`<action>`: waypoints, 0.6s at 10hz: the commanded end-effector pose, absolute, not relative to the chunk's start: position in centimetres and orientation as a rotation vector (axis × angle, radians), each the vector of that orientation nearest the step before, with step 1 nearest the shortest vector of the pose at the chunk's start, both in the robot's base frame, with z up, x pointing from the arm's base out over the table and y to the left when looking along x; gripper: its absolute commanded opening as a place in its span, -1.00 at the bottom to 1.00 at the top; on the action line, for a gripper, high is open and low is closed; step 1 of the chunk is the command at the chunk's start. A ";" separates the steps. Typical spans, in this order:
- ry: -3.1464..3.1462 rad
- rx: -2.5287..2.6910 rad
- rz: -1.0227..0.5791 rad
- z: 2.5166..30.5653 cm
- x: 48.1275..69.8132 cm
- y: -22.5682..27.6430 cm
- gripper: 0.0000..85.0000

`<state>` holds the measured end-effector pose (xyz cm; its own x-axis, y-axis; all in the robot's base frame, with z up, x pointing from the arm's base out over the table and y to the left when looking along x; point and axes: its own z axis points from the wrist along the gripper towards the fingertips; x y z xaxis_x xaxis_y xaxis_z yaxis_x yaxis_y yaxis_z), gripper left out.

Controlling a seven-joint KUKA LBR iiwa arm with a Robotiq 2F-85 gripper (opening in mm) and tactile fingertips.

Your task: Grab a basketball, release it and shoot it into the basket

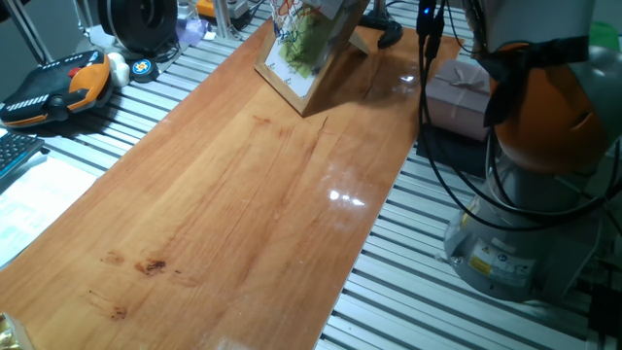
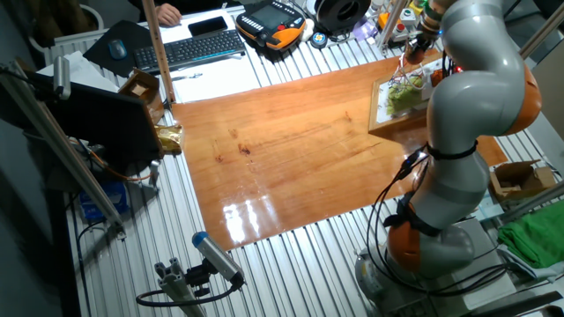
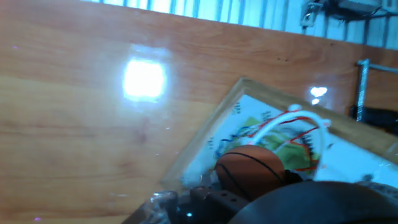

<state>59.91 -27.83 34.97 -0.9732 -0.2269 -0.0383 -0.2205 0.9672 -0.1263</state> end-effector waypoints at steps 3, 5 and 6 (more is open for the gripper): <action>3.039 -0.404 -0.187 33.5 60.1 -29.3 -0.98; 3.040 -0.425 -0.185 33.2 60.3 -29.6 -0.98; 3.039 -0.430 -0.199 33.2 60.3 -29.6 -0.98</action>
